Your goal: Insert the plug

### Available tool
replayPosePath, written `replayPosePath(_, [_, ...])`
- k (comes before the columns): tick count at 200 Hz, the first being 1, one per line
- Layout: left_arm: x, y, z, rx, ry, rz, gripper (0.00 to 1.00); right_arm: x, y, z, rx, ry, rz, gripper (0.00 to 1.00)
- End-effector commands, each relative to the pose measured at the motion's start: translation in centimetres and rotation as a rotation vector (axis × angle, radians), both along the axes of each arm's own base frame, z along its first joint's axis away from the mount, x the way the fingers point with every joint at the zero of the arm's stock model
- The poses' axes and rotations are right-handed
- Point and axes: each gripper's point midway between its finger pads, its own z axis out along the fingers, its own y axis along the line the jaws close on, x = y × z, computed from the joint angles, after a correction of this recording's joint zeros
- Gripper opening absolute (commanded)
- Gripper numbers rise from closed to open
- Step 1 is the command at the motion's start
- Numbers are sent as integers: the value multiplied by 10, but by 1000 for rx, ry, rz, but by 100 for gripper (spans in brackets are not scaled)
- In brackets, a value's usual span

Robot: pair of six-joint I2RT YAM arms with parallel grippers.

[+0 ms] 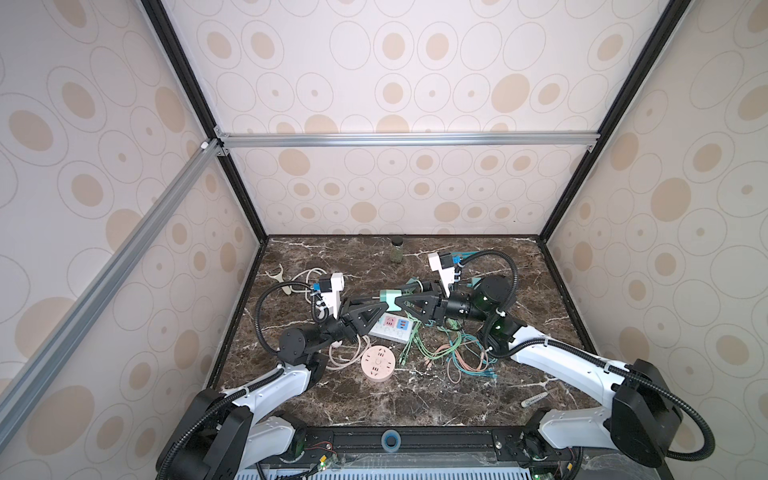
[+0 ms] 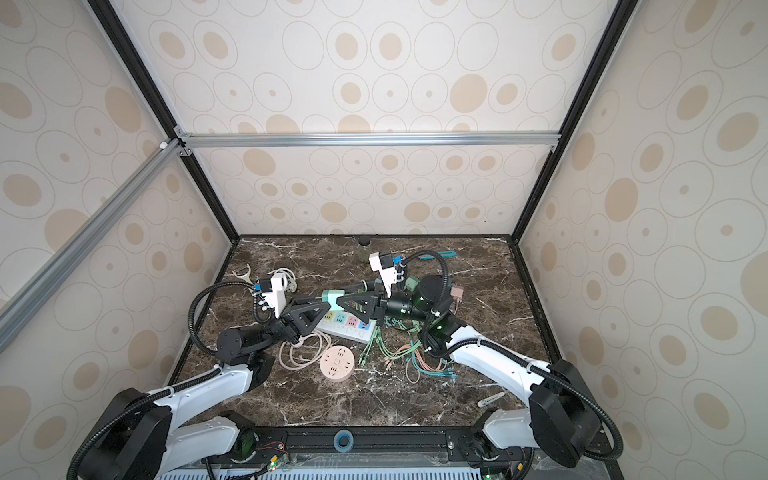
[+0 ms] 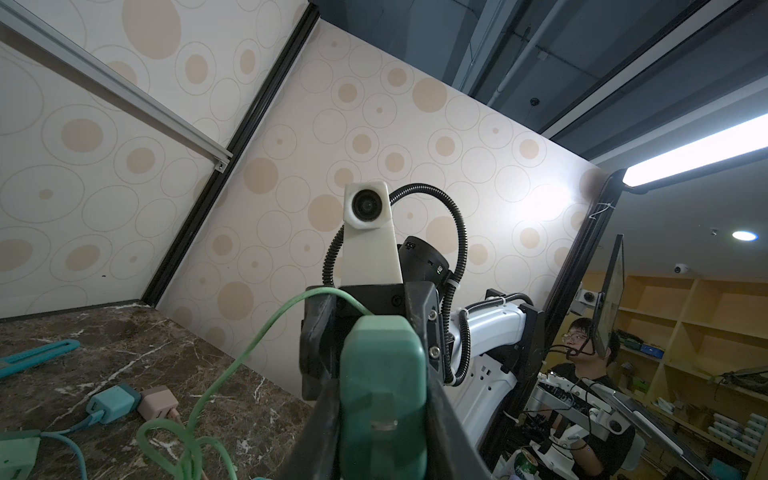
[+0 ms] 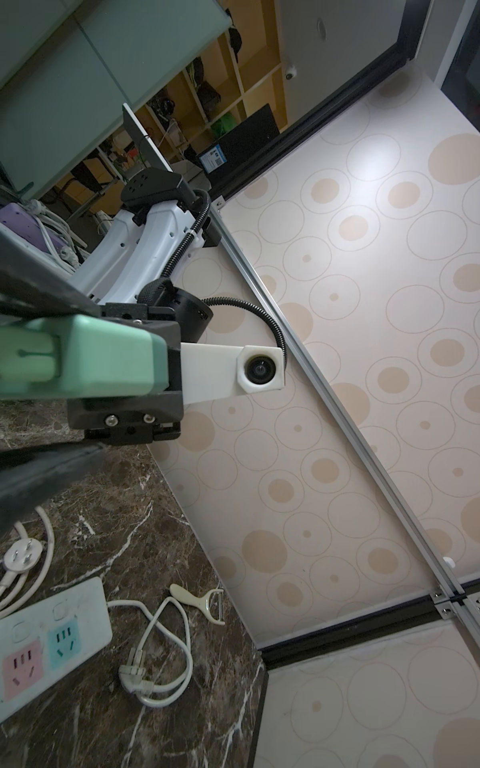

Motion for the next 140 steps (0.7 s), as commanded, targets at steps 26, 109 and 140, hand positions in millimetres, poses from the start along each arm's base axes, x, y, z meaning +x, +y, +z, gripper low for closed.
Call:
replayPosePath(26, [-13,4,15,-41,-89,-11,0,-11,4,15,19,-41,58,45])
replayPosePath(109, [-12,4,13,-45,-79,-10,0,-16,9,14,5,-44,84,39])
replayPosePath(140, [-11,4,12,-44,-75,-7,0,-16,8,16,7,-46,85,30])
